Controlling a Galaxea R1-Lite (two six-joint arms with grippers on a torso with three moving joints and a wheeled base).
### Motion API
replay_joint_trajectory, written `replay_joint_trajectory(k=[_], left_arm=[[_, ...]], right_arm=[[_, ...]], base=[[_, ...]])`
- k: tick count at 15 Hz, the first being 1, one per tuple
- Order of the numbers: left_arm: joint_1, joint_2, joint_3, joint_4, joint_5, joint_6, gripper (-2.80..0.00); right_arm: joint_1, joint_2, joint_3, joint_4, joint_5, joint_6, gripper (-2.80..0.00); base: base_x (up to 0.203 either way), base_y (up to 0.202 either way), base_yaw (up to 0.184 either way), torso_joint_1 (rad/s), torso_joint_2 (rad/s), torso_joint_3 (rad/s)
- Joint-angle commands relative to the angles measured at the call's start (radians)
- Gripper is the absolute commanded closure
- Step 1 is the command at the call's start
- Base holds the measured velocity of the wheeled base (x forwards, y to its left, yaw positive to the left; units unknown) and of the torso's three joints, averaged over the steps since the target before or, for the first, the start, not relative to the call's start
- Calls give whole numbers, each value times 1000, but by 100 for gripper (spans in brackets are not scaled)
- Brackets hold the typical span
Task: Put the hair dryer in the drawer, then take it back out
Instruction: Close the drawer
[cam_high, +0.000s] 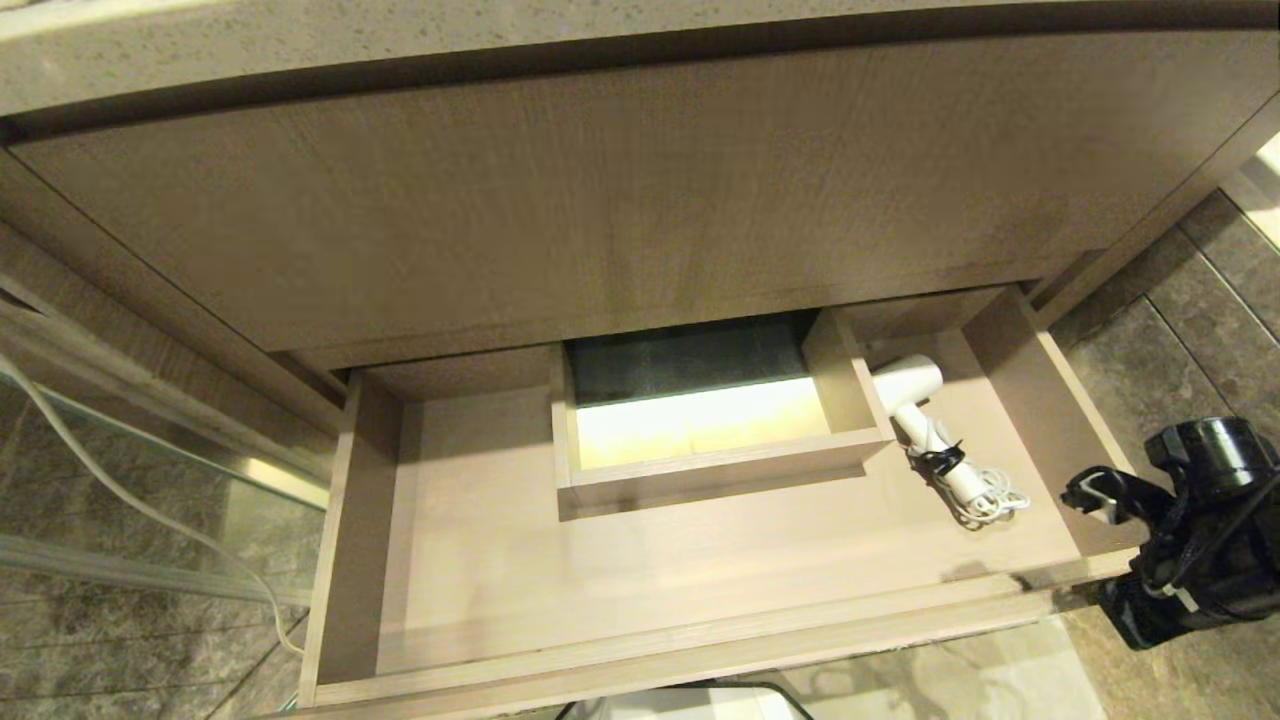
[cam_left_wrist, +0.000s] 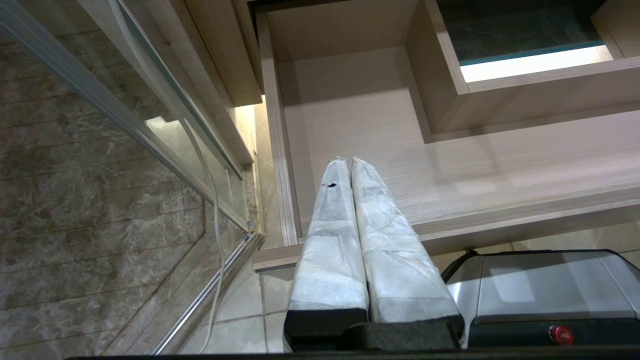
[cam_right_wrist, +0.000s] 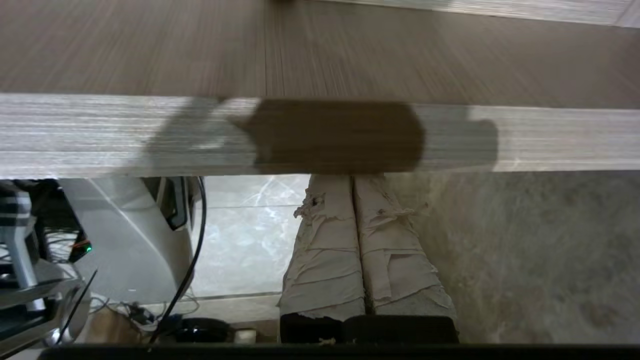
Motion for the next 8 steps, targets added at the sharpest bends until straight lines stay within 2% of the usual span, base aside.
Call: replay_joint_trajectory(k=[1,3,5,8], left_arm=[[0,0,0,0,0,0,0],[0,0,2,0,0,0,0],[0,0,1,0,0,0,0],[0,0,2,0,0,0,0]], right_arm=[[-1,12,-30,-27,5,-1,0],[-1,7,-46,-64,14,0,0],[-1,9,-60,-190,29,10,0],[0,58,-143,-344,45,78,0]], base=[[0,0,0,0,0,0],[0,0,0,0,0,0],[0,0,0,0,0,0],[0,0,0,0,0,0]])
